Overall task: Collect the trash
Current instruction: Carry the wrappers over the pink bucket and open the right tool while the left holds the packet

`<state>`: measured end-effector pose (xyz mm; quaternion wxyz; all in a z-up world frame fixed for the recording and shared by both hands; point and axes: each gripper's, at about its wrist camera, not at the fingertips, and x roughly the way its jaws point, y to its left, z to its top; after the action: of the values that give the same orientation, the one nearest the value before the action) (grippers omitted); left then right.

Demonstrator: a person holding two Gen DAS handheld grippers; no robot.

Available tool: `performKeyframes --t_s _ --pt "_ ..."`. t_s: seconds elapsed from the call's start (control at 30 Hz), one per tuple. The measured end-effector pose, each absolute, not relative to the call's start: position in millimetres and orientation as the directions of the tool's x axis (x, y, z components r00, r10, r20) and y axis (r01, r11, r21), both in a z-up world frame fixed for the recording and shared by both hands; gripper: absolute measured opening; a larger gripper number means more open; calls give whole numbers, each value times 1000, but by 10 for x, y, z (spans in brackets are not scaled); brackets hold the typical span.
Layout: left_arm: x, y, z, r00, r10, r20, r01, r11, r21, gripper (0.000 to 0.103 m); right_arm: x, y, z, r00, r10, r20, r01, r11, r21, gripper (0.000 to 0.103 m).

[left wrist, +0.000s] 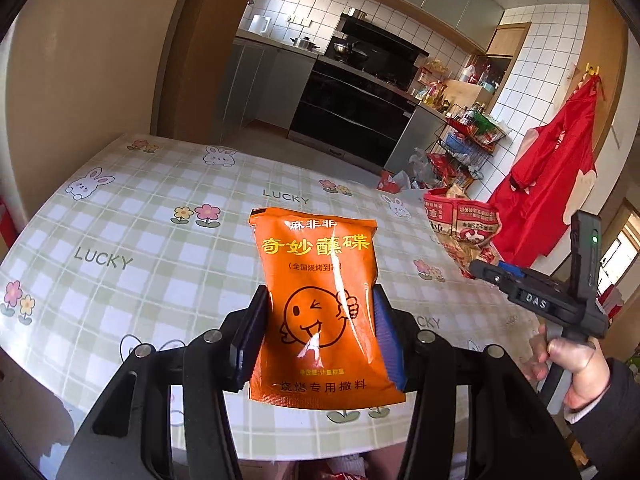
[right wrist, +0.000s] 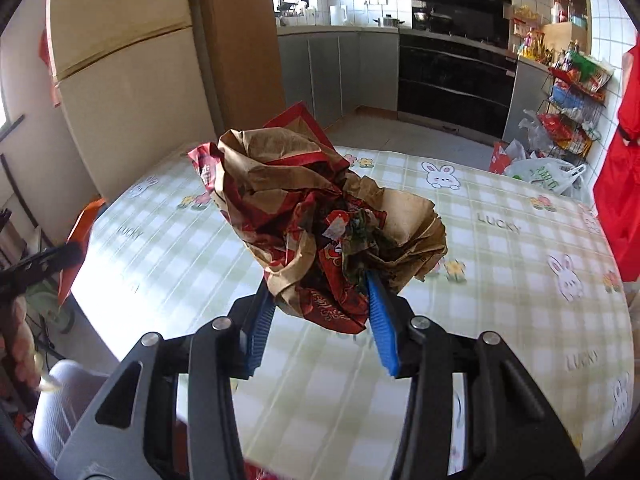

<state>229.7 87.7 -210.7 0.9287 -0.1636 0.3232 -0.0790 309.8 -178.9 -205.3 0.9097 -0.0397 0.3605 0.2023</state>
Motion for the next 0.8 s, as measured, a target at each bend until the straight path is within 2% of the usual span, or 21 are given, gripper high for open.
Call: performKeyframes --t_s 0.2,0.47,0.6,0.8 --pt "1791 654 -2033 772 -266 -577 63 936 -347 50 2092 -1979 -2064 674 344 -654 -370 923 104 46" --pt "1146 538 -1953 763 -280 -583 95 940 -328 50 1385 -2100 -2163 667 391 -635 -301 920 251 46" --pt "838 524 -1818 779 -272 -566 101 944 -314 50 1188 -2036 -2032 690 365 -625 -322 928 187 47" --pt "507 533 -1625 807 -276 -522 118 942 -315 50 922 -2069 -1924 689 391 -611 -333 919 212 47"
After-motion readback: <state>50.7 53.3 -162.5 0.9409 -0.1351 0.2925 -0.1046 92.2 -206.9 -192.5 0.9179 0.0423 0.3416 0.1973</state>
